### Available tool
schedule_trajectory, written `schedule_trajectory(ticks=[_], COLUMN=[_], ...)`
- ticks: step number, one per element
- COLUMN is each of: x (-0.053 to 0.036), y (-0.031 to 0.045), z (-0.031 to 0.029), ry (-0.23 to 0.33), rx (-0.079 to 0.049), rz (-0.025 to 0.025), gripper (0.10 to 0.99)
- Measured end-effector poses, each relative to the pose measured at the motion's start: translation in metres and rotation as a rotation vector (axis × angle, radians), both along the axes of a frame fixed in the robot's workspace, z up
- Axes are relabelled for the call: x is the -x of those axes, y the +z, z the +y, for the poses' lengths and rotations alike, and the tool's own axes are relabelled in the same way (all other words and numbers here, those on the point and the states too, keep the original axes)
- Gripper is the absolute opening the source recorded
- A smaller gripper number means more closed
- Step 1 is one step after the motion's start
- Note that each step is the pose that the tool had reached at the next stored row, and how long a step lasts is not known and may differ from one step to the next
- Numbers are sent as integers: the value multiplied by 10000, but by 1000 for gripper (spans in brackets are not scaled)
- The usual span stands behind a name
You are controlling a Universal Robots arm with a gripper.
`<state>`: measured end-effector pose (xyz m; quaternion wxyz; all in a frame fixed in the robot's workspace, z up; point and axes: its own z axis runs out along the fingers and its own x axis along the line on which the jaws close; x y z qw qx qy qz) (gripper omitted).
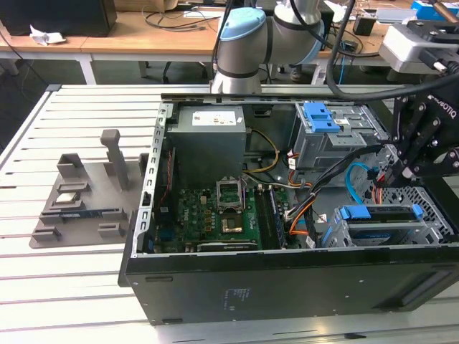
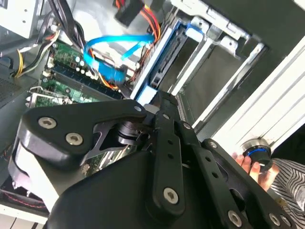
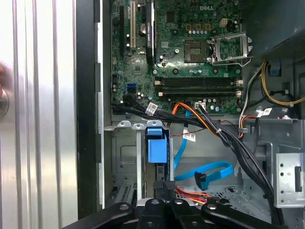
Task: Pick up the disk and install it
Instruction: 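Insert the first disk wire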
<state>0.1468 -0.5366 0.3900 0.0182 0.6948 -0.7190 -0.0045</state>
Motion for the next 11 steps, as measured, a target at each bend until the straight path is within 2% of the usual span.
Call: schedule_trajectory(ticks=[2, 3, 5, 7, 11], x=[-113, -216, -250, -271, -364], y=[-10, -38, -87, -126, -196], z=[57, 162, 297, 394, 514], ry=[2, 2, 2, 1, 1], rx=[23, 73, 127, 146, 206], rz=[8, 20, 35, 44, 69], gripper=[106, 106, 106, 106, 106])
